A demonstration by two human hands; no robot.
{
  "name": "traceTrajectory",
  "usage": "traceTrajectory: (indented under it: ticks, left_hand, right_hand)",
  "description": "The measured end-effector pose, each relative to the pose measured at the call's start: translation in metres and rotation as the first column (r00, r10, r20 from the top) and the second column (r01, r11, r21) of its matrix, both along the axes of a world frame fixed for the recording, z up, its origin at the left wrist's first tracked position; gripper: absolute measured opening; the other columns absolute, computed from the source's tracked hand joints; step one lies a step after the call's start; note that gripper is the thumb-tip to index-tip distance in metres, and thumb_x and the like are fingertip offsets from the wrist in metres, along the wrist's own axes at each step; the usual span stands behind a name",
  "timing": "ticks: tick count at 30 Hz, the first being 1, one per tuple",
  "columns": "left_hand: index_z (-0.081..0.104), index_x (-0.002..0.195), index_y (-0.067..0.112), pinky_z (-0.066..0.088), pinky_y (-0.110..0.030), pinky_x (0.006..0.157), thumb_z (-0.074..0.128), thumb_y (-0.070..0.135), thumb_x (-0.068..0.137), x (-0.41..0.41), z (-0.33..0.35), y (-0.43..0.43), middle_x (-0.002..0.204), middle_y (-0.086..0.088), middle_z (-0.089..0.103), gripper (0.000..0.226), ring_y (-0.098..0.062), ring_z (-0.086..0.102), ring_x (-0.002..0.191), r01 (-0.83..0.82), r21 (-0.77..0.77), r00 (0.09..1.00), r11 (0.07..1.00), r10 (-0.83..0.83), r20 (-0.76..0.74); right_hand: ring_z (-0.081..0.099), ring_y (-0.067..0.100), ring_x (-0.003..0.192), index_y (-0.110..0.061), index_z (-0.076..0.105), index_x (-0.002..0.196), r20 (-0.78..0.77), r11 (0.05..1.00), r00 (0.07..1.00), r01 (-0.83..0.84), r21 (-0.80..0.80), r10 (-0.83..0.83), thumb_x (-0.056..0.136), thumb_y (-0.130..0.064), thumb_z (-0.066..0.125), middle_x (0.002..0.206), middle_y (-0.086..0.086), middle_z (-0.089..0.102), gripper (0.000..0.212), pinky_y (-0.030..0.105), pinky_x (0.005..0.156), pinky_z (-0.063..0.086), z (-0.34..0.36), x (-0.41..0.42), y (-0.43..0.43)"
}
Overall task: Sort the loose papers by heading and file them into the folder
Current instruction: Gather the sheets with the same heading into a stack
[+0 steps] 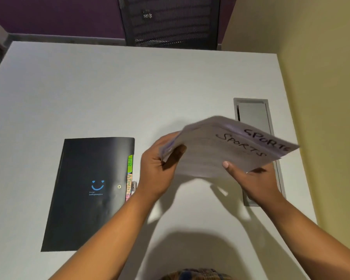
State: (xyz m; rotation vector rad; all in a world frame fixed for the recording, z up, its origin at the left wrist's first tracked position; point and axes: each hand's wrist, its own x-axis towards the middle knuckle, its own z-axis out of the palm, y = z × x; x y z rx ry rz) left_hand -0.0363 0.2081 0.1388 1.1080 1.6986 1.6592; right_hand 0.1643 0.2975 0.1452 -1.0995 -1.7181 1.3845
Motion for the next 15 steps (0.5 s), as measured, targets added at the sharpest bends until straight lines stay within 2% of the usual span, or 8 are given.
traceTrajectory:
  ticks: [3,6,8,10,13,15]
  left_hand:
    - [0.072,0.109,0.003,0.046,-0.014,0.093,0.065,-0.003,0.089,-0.003,-0.031,-0.01,0.114,-0.003,0.07,0.022,0.003,0.063,0.108,0.059,-0.147,0.989,0.987,-0.077,-0.122]
    - [0.073,0.108,0.004,0.051,-0.02,0.089,0.061,-0.02,0.084,-0.011,-0.049,-0.022,0.11,-0.004,0.074,0.036,-0.007,0.068,0.102,0.113,-0.266,0.992,0.957,-0.123,-0.018]
    - [0.073,0.109,0.004,0.048,-0.016,0.092,0.062,-0.022,0.083,-0.011,-0.051,-0.024,0.11,0.002,0.072,0.038,-0.003,0.067,0.106,0.122,-0.292,0.99,0.949,-0.136,-0.027]
    - [0.072,0.109,0.0,0.045,-0.007,0.087,0.058,-0.022,0.085,-0.011,-0.043,-0.024,0.11,0.005,0.069,0.035,0.008,0.065,0.102,0.104,-0.281,0.992,0.954,-0.12,-0.042]
    - [0.072,0.105,-0.008,0.047,-0.008,0.085,0.06,-0.024,0.083,-0.009,-0.032,-0.022,0.107,0.0,0.071,0.03,0.003,0.067,0.101,0.038,-0.137,0.996,0.99,-0.049,-0.08]
    - [0.072,0.103,-0.007,0.043,-0.002,0.085,0.064,-0.017,0.084,-0.008,-0.036,-0.017,0.106,0.009,0.067,0.023,0.016,0.061,0.101,0.02,-0.132,0.988,0.991,-0.039,-0.147]
  right_hand:
    - [0.072,0.007,0.098,-0.028,0.069,0.102,0.011,0.998,1.0,0.011,-0.069,-0.01,0.078,0.0,0.079,0.102,-0.013,0.076,0.038,0.022,0.082,0.058,-0.013,-0.001,-0.001]
    - [0.071,0.002,0.092,-0.032,0.073,0.092,0.056,0.992,0.998,0.03,-0.121,-0.024,0.08,-0.001,0.078,0.092,-0.018,0.076,0.033,0.02,0.078,0.057,-0.019,-0.003,-0.003]
    - [0.071,0.0,0.092,-0.039,0.077,0.085,0.041,0.994,0.998,0.043,-0.096,-0.039,0.082,0.0,0.076,0.091,-0.02,0.076,0.04,0.017,0.079,0.055,-0.013,-0.006,-0.008]
    - [0.071,-0.005,0.084,-0.048,0.076,0.082,0.011,0.995,0.995,0.103,0.004,-0.103,0.08,-0.005,0.077,0.083,-0.026,0.075,0.043,0.014,0.076,0.053,0.003,-0.007,-0.012]
    - [0.069,-0.008,0.086,-0.035,0.074,0.087,-0.086,0.986,0.995,0.062,0.153,-0.05,0.077,-0.009,0.077,0.086,-0.03,0.073,0.028,0.009,0.079,0.05,0.022,-0.008,-0.018]
    - [0.069,-0.008,0.091,-0.029,0.07,0.095,-0.052,0.987,0.999,0.004,0.162,0.004,0.077,-0.007,0.076,0.09,-0.031,0.072,0.029,0.01,0.082,0.049,0.017,-0.013,-0.016]
